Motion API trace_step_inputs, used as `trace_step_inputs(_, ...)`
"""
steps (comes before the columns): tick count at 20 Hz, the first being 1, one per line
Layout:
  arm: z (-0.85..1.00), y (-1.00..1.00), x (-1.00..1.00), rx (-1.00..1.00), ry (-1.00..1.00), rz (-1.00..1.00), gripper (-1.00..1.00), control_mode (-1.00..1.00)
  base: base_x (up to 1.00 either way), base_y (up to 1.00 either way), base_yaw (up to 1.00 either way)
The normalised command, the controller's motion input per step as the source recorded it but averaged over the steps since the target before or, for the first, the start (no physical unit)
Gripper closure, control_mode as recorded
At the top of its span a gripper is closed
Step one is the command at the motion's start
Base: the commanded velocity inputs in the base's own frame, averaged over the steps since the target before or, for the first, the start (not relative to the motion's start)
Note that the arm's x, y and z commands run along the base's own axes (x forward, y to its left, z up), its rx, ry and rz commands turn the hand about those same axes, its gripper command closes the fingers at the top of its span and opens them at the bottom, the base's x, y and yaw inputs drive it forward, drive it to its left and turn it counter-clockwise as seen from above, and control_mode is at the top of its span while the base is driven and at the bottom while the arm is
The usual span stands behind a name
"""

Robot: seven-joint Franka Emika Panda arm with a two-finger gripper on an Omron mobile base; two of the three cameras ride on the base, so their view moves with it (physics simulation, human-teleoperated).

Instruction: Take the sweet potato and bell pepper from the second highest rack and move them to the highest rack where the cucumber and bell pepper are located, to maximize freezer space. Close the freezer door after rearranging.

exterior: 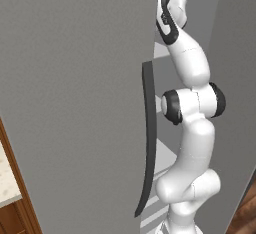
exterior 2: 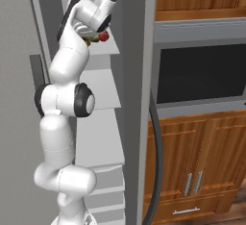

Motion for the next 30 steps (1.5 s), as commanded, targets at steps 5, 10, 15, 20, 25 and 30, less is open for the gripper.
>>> trace_step_inputs(5,-0.03,0.0,-0.37,0.0,-0.03,0.0,-1.0,-1.0,0.0,0.0,0.0)
trace_step_inputs(10,-0.21,0.0,-0.43,0.0,-0.11,0.0,-1.0,-1.0,0.0,0.0,0.0)
trace_step_inputs(15,-0.58,0.1,-0.13,0.0,-0.17,-0.01,-1.0,-1.0,0.0,0.0,0.0)
trace_step_inputs(20,-0.14,0.0,-0.45,0.07,-0.33,-0.05,-1.0,-1.0,0.0,0.0,0.0)
trace_step_inputs(25,0.08,-0.05,-0.87,0.05,-0.17,-0.14,-1.0,-1.0,0.0,0.0,0.0)
trace_step_inputs(30,0.0,0.0,-0.78,0.0,-0.01,-0.09,-1.0,-1.0,0.0,0.0,0.0)
